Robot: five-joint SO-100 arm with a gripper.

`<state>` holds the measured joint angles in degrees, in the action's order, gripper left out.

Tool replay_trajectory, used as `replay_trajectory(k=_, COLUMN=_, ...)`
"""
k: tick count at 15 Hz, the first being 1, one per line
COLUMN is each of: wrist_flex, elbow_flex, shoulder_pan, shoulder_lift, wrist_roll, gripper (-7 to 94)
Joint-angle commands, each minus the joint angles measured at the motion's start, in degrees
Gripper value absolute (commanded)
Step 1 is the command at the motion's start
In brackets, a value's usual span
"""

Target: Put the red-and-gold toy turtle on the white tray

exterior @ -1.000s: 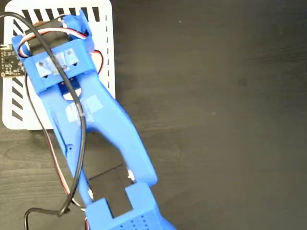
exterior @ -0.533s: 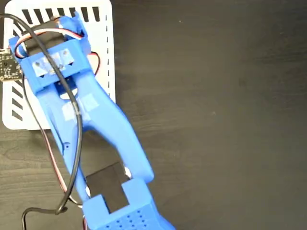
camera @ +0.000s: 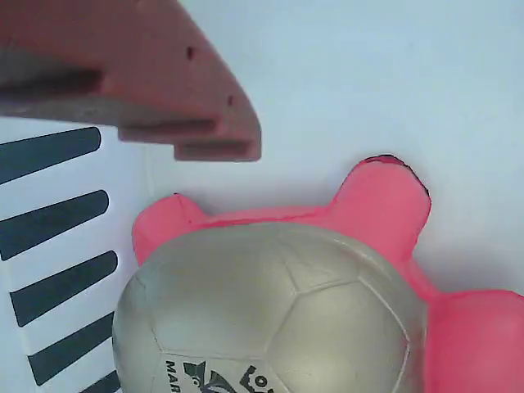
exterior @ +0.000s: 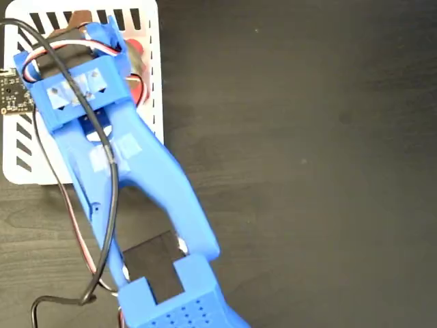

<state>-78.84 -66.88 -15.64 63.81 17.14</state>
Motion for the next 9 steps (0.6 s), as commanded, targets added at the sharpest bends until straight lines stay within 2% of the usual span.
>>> replay_trajectory(k=1, wrist_flex=-0.2, elbow_flex=3.0, shoulder_pan=-1.2, shoulder_lift=4.1, wrist_roll=1.3, gripper=44)
replay_trajectory(k=2, wrist_flex=0.2, elbow_flex=3.1, shoulder_pan=-1.2, shoulder_lift=4.9, wrist_roll=1.9, gripper=32)
replay_trajectory(k=3, wrist_flex=0.9, elbow_flex=3.1, shoulder_pan=-0.9, shoulder_lift=5.7, wrist_roll=2.9, gripper=10)
replay_trajectory(k=4, wrist_flex=1.3, elbow_flex=3.1, shoulder_pan=-0.7, shoulder_lift=6.5, wrist_roll=2.7, gripper=0)
replay_trajectory(k=9, wrist_flex=4.0, elbow_flex=2.5, shoulder_pan=1.5, shoulder_lift=15.6, wrist_roll=3.1, gripper=0)
